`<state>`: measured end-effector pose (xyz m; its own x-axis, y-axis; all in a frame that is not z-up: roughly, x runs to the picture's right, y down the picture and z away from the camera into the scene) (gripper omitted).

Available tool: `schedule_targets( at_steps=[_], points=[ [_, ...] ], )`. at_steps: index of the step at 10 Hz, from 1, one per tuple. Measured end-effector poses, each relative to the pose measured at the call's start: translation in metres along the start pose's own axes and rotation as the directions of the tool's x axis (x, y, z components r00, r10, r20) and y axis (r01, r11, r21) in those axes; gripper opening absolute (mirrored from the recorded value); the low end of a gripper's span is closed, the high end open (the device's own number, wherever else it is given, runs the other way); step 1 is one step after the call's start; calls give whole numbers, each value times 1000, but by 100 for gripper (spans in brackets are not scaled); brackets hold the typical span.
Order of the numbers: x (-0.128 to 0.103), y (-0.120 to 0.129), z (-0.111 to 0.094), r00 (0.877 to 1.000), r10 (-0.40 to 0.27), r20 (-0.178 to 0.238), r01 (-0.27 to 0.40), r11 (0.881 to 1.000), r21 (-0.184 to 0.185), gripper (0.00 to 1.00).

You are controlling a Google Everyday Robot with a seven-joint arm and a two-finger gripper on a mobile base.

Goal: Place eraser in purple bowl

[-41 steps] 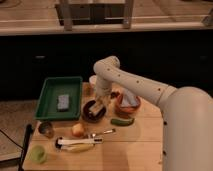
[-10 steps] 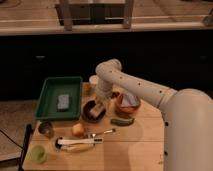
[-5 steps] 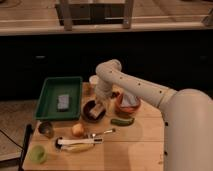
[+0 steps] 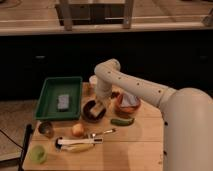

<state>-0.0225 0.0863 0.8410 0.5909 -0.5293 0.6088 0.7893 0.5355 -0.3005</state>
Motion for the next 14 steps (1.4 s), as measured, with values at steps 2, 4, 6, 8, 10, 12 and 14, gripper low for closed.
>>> schedule_targets(
  at_steps=[2, 4, 6, 8, 10, 12, 14],
  points=[
    [-3, -5, 4, 1000, -7, -13, 7, 1000, 2, 2],
    [-3, -6, 5, 1000, -5, -22, 5, 1000, 8, 4],
    [-5, -9, 7, 999, -10, -32, 10, 1000, 10, 24],
    [-8, -12, 9, 999, -16, -41, 17, 1000, 5, 48],
    [-8, -13, 10, 999, -18, -44, 19, 1000, 2, 65],
    [-11, -16, 14, 999, -26, -39, 26, 1000, 2, 80],
    [-13, -18, 17, 999, -33, -34, 33, 999, 1, 80]
  ],
)
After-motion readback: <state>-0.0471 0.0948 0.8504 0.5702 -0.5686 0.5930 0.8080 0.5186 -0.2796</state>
